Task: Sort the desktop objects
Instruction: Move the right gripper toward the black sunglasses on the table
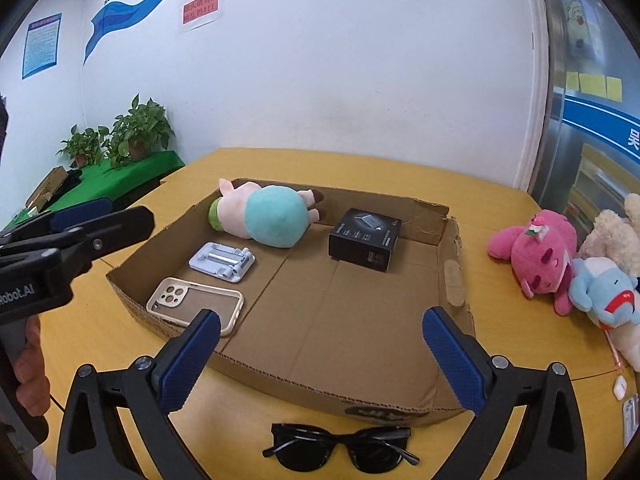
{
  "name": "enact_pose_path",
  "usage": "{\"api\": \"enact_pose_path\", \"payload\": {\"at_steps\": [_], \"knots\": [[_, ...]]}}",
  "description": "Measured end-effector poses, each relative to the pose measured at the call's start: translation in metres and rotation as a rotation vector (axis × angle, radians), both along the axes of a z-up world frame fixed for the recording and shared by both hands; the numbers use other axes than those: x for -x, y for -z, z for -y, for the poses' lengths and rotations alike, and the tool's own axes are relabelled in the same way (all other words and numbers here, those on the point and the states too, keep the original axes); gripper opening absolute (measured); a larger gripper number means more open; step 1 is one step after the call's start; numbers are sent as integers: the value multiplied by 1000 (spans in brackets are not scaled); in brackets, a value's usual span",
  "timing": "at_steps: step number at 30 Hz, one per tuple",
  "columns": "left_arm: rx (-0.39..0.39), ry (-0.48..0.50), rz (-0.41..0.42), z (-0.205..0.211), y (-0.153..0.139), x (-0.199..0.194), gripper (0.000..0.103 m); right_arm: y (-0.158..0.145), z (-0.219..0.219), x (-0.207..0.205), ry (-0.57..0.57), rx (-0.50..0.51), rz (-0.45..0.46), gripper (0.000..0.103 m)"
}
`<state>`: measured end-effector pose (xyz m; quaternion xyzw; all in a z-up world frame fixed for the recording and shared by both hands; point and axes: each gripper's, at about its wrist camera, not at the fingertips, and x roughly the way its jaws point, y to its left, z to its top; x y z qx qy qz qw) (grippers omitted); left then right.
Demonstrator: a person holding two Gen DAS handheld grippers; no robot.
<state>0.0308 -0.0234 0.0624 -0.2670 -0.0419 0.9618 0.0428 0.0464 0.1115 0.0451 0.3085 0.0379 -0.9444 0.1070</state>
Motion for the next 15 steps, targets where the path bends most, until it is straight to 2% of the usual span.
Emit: {"api": "enact_pose_path", "payload": {"at_steps": [3, 6, 12, 15], "knots": [[-10, 4, 10, -8, 3, -8, 82, 5, -11, -7, -6, 5, 16, 103], [-14, 24, 30, -12, 13, -17, 82, 18, -30, -15, -47, 67, 55, 103], [-72, 133, 156, -21, 58, -27, 82, 74, -99, -17, -18, 280, 226, 103], [-81, 201, 221, -34, 80, -28, 82, 97, -121, -14, -16, 294, 277, 103]]}}
